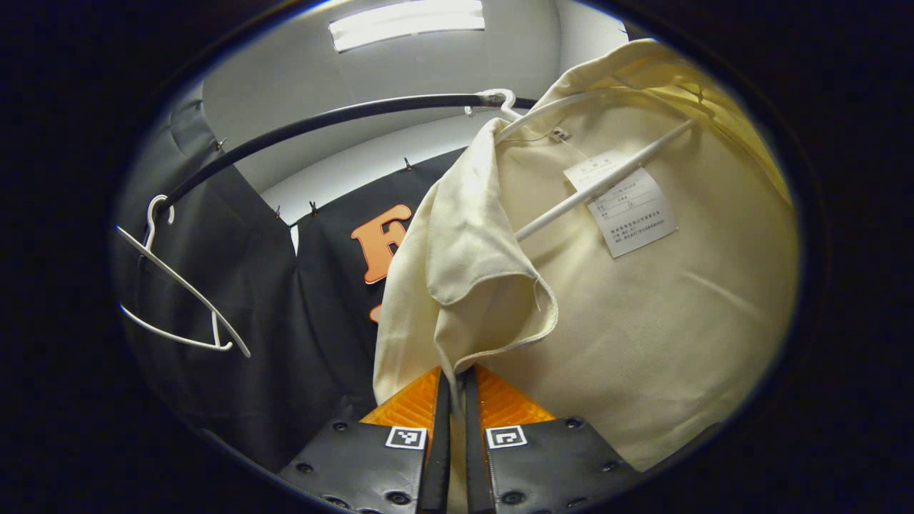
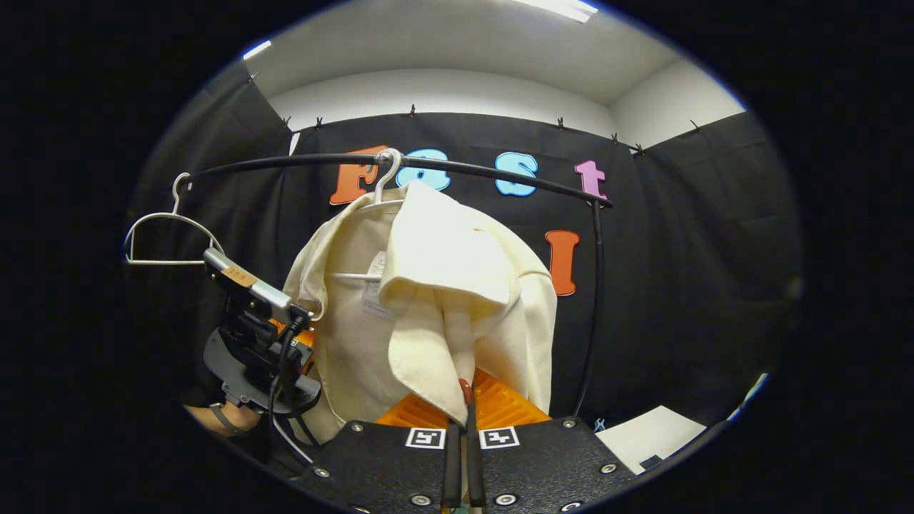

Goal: Grasp the clothes on the hanger with both hands and then place them into the laundry hamper below.

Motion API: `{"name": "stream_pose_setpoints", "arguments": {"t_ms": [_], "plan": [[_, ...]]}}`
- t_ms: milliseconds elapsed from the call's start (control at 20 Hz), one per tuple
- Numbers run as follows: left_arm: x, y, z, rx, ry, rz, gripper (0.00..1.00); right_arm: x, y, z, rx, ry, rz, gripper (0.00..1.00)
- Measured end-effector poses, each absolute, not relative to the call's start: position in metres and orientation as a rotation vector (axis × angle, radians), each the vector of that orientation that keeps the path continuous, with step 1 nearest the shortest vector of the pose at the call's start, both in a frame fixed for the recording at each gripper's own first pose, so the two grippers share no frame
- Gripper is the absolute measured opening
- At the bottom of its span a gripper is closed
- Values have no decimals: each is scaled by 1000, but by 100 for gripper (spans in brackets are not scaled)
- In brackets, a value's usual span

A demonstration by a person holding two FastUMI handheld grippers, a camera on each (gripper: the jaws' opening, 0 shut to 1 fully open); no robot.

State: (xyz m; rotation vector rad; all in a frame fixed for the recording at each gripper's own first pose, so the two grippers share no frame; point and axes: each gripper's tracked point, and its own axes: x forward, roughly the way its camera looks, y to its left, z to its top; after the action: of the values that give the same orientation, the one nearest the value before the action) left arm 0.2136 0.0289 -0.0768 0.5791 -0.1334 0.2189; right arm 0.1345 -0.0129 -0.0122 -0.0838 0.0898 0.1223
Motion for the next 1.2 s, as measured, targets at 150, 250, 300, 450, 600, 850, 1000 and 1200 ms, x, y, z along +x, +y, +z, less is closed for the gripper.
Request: {"name": "stream_pose_setpoints", "arguments": {"t_ms": [150,250,300,450,600,850,1000,1200], "plan": [[198,52,-41,608,-168,273,13,130,-18,5,-83,42,106,3],[200,65,-16,627,-202,307,12,127,-28,22,-80,-1,77,3],[203,73,-6,648,-208,327,12,127,-32,31,-84,-21,64,3],[216,92,8,715,-194,374,12,124,-49,58,-95,-76,35,3],[231,113,21,715,-186,411,13,134,-85,98,-122,-132,-28,3],[267,126,40,693,-205,439,14,180,-138,160,-145,-196,-125,2],[282,131,45,645,-207,425,14,218,-145,182,-166,-221,-104,2],[290,147,16,538,-144,398,14,259,-147,149,-106,-131,-57,2]]}}
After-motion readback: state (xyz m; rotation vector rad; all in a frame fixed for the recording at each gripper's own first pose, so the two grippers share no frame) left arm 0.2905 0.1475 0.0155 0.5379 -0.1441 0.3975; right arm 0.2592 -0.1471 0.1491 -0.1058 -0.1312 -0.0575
